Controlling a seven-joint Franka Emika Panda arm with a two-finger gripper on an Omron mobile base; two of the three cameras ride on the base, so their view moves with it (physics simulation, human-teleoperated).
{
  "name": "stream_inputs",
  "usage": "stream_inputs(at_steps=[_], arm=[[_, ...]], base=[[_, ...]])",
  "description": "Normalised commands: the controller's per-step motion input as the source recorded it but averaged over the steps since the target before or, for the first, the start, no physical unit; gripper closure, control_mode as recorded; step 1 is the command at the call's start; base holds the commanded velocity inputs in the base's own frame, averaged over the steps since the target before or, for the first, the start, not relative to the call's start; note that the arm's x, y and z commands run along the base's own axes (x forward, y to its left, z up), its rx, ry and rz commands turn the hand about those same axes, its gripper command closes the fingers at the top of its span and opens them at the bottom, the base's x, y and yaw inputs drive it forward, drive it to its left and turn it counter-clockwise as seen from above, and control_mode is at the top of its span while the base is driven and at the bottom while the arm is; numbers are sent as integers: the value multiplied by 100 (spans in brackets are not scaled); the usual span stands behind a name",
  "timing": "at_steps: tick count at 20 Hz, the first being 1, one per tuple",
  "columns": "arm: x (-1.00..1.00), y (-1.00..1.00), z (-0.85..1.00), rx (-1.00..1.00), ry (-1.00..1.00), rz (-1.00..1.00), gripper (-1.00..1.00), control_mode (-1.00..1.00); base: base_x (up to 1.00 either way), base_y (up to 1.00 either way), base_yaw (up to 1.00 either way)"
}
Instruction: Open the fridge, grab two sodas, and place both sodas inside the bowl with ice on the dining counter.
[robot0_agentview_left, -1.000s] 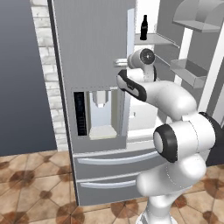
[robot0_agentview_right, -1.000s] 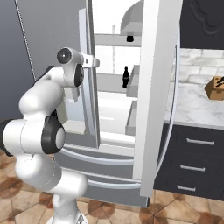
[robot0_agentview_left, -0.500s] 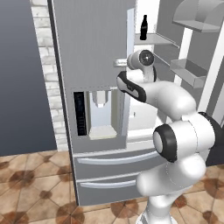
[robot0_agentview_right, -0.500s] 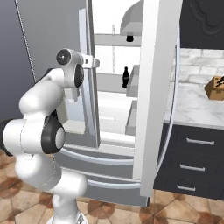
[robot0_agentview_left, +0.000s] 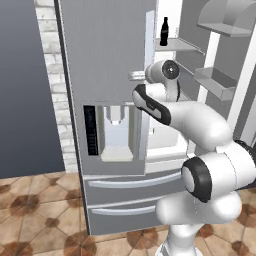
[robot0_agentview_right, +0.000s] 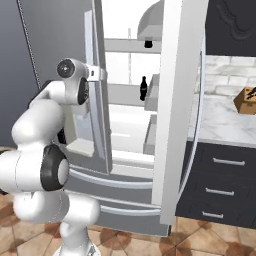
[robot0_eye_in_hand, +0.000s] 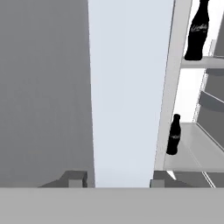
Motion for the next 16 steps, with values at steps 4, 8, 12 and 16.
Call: stream_inputs(at_steps=[4,8,12,16], arm=[[-98,23,0,-1,0,8,100,-100],[-100,25,0,-3,0,9,100,-100],[-100,38,0,-3,2,6,100,-100],[-100,46,0,-3,4,5,100,-100]], base=[[0,0,0],[0,0,0],[0,0,0],[0,0,0]])
